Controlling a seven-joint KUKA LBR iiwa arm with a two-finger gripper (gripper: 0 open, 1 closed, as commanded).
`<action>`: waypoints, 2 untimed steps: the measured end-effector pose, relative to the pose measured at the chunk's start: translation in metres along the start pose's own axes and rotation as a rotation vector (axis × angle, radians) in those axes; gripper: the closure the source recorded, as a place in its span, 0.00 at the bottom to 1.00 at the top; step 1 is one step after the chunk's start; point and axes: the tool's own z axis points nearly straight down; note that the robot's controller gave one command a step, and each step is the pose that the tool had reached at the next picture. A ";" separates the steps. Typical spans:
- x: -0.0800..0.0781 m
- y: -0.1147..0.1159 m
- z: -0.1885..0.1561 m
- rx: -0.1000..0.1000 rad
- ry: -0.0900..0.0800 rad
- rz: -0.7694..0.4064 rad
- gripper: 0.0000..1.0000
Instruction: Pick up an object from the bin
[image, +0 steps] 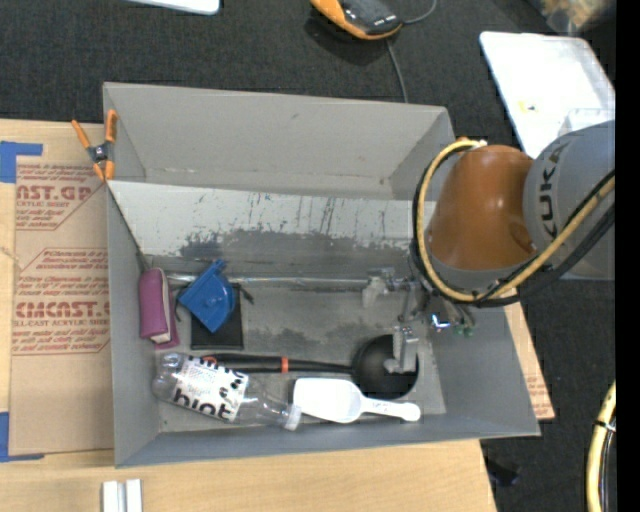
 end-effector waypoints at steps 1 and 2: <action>0.050 0.015 -0.005 0.003 -0.012 -0.044 0.00; 0.038 0.006 0.034 0.000 -0.003 0.117 0.00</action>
Offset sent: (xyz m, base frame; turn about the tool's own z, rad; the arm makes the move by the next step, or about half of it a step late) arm -0.0360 -0.0001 -0.0421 0.1504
